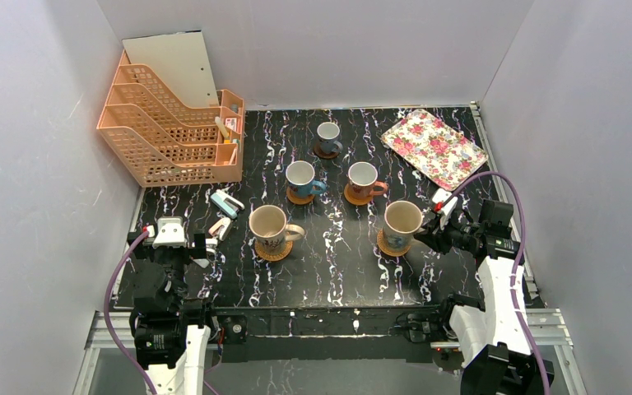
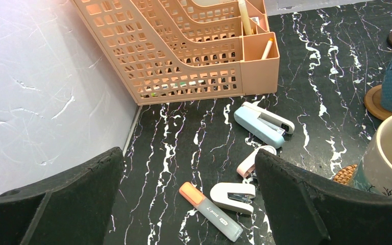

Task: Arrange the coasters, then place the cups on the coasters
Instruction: Place the cup on the coaster.

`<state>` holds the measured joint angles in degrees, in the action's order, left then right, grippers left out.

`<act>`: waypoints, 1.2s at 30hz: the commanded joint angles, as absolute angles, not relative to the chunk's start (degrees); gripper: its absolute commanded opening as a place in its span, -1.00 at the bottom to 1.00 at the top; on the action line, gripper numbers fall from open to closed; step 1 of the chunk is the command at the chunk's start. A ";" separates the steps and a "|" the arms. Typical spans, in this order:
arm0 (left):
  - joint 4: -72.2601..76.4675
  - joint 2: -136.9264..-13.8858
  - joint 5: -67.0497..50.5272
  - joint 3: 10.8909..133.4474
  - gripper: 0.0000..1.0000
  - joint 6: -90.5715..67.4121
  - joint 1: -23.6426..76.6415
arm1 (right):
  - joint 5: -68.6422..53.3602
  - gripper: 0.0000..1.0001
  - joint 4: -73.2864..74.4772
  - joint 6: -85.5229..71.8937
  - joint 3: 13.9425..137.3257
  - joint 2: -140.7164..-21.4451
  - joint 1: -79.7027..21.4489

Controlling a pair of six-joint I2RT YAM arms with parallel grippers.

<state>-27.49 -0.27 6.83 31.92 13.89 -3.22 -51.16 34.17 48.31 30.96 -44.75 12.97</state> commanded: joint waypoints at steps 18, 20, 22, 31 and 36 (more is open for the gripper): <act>-27.49 -0.09 7.22 32.84 0.96 13.85 -3.40 | -57.44 -0.47 34.72 52.88 33.29 -45.08 12.77; -27.51 -0.09 7.21 32.81 0.96 13.89 -3.38 | -57.49 -0.46 35.14 53.28 33.40 -45.09 12.80; -27.51 -0.09 7.25 32.75 0.96 13.89 -3.43 | -57.58 -0.46 35.48 53.72 33.54 -45.12 12.83; -27.51 -0.13 7.21 32.78 0.96 13.89 -3.42 | -56.98 -0.21 35.83 53.92 33.98 -45.44 12.83; -27.50 -0.09 7.21 32.78 0.96 13.89 -3.43 | -56.54 -0.09 35.86 53.83 34.13 -45.66 12.83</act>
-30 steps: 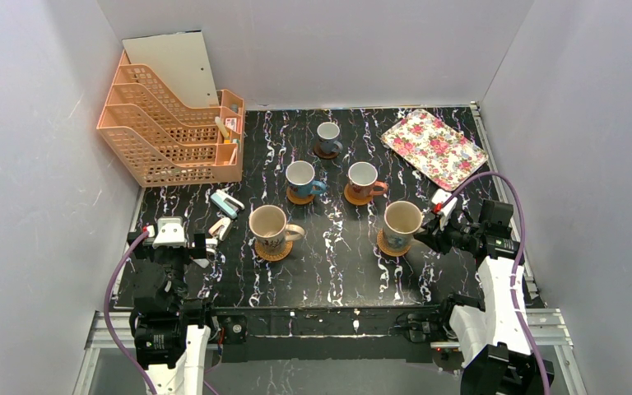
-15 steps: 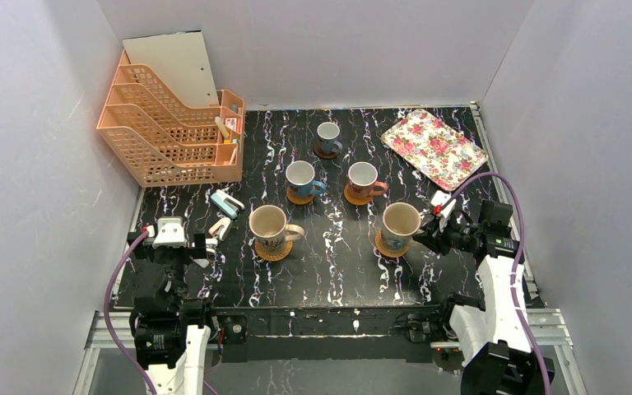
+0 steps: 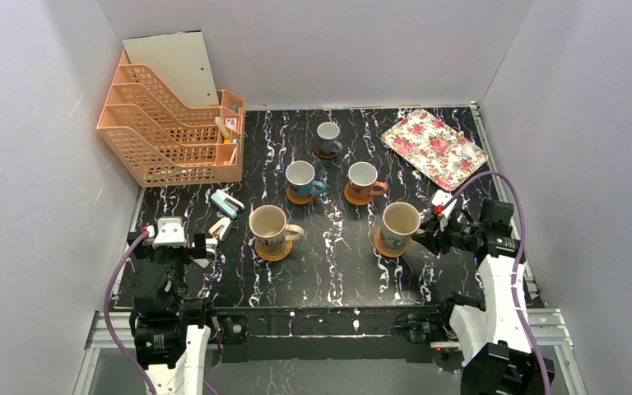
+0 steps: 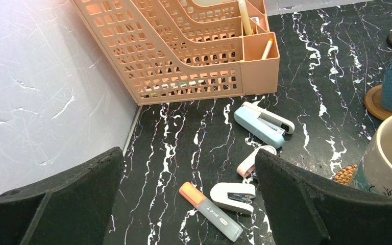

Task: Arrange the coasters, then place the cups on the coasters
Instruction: Place the cup on the coaster.

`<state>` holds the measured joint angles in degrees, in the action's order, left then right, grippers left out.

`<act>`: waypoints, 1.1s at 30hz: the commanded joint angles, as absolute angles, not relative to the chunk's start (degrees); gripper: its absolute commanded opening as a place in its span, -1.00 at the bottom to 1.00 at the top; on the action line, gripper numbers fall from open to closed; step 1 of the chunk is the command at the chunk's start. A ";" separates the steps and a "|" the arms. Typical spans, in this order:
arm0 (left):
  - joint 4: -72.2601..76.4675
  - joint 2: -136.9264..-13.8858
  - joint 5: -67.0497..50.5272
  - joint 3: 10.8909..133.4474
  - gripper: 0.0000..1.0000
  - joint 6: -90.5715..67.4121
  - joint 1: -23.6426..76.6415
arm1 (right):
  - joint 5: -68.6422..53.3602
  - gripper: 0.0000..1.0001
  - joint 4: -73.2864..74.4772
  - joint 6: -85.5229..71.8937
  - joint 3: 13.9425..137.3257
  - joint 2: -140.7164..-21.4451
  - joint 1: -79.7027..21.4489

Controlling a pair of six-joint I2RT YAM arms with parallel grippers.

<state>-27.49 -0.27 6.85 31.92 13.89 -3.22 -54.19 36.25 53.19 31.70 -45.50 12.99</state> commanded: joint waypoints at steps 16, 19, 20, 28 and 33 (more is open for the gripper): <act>-27.45 -0.09 7.21 32.81 0.96 13.86 -3.43 | -56.30 0.00 37.38 54.60 34.88 -46.47 12.96; -27.47 -0.11 7.21 32.81 0.96 13.88 -3.41 | -56.60 0.00 38.80 55.69 35.27 -46.84 13.30; -27.50 -0.09 7.21 32.82 0.96 13.89 -3.42 | -56.62 0.00 39.36 56.29 35.49 -47.08 13.46; -27.53 -0.09 7.05 32.86 0.96 13.97 -3.42 | -53.75 0.15 42.38 59.18 34.98 -48.25 14.53; -27.51 -0.15 7.08 32.82 0.96 13.97 -3.43 | -54.77 0.50 43.90 58.88 36.40 -47.16 15.19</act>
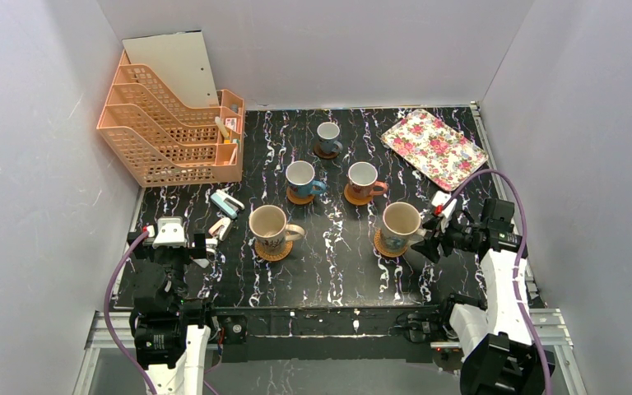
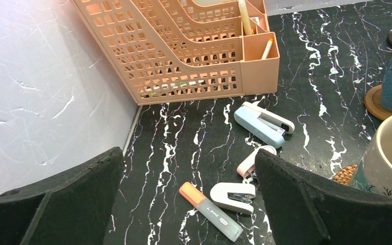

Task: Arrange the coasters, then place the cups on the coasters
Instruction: Place the cup on the coaster, then reset both arms

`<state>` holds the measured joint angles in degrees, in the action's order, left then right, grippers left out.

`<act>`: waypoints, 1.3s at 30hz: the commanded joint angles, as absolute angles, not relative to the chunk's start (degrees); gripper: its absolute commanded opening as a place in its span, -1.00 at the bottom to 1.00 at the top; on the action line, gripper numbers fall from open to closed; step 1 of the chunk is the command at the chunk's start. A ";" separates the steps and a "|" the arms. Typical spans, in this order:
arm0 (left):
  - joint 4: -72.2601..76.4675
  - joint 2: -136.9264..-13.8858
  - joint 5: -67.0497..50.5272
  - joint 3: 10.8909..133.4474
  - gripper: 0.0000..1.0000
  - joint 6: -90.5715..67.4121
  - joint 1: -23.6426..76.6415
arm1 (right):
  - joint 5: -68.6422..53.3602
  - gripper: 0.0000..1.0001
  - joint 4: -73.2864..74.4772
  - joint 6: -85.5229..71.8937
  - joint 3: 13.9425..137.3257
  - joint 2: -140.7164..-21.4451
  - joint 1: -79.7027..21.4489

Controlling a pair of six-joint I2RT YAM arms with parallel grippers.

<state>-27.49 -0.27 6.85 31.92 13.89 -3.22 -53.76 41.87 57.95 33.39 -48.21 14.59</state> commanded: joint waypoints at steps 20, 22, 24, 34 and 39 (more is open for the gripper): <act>-27.53 -0.11 6.77 32.78 0.96 14.11 -3.42 | -45.36 0.97 50.43 39.82 47.17 -34.29 15.29; -27.51 -0.09 6.78 32.77 0.96 14.13 -3.43 | -43.71 0.97 45.39 33.69 44.76 -28.72 15.28; -27.52 -0.09 6.85 32.78 0.96 14.13 -3.43 | -39.92 0.97 39.82 27.16 43.20 -24.24 15.29; -27.44 -0.13 7.15 32.78 0.96 13.97 -3.38 | -32.13 0.97 31.46 13.07 39.76 -13.30 15.28; -27.34 -0.09 7.54 32.77 0.96 13.89 -3.43 | -27.19 0.97 30.93 10.54 39.41 -10.05 15.29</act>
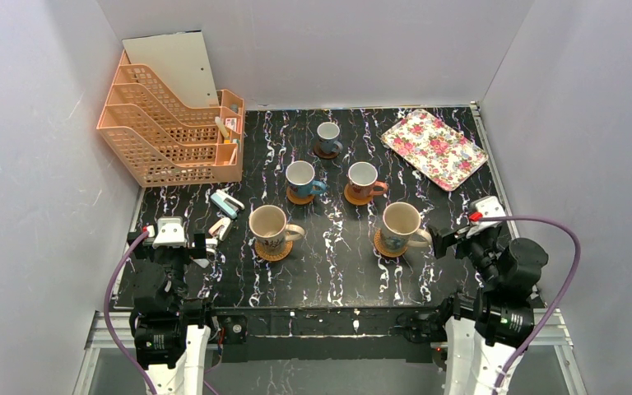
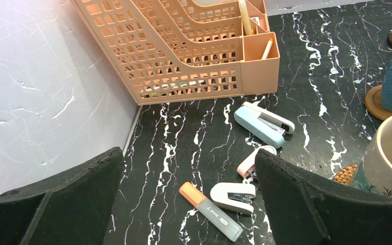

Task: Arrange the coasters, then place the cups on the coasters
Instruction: Reset both arms

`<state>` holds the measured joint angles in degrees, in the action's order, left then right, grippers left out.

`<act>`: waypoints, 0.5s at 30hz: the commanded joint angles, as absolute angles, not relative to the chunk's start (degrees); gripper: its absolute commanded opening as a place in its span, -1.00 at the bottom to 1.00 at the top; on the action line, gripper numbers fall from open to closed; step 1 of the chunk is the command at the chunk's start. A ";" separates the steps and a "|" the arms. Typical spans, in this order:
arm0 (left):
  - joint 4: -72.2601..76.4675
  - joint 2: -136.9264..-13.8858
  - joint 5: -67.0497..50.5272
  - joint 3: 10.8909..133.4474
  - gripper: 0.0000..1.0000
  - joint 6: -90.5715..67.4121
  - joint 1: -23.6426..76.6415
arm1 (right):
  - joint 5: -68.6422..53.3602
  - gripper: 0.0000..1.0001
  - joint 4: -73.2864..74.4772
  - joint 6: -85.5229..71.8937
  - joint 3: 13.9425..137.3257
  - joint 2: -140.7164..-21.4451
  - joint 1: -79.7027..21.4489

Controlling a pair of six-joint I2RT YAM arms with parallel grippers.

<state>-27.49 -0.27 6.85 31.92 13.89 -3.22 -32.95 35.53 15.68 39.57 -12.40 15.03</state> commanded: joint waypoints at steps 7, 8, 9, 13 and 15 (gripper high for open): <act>-26.56 -0.09 9.74 25.38 0.93 19.54 -3.36 | -26.00 0.97 30.44 8.69 39.02 -8.31 15.29; -25.79 -0.09 12.40 24.83 0.95 18.77 -3.35 | -25.92 0.97 30.37 8.61 38.95 -8.10 15.28; -25.62 -0.09 13.78 25.12 0.96 18.20 -3.39 | -25.71 0.97 30.13 8.35 38.87 -7.90 15.23; -25.78 -0.13 10.80 25.40 0.96 18.96 -3.33 | -24.48 0.97 29.71 7.73 38.84 -8.26 15.15; -26.11 -0.09 9.62 25.53 0.96 19.51 -3.34 | -23.62 0.97 29.47 7.26 38.78 -8.52 15.14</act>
<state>-26.96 -0.16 10.52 24.60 17.85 -3.22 -25.82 32.62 9.08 39.46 -8.47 15.03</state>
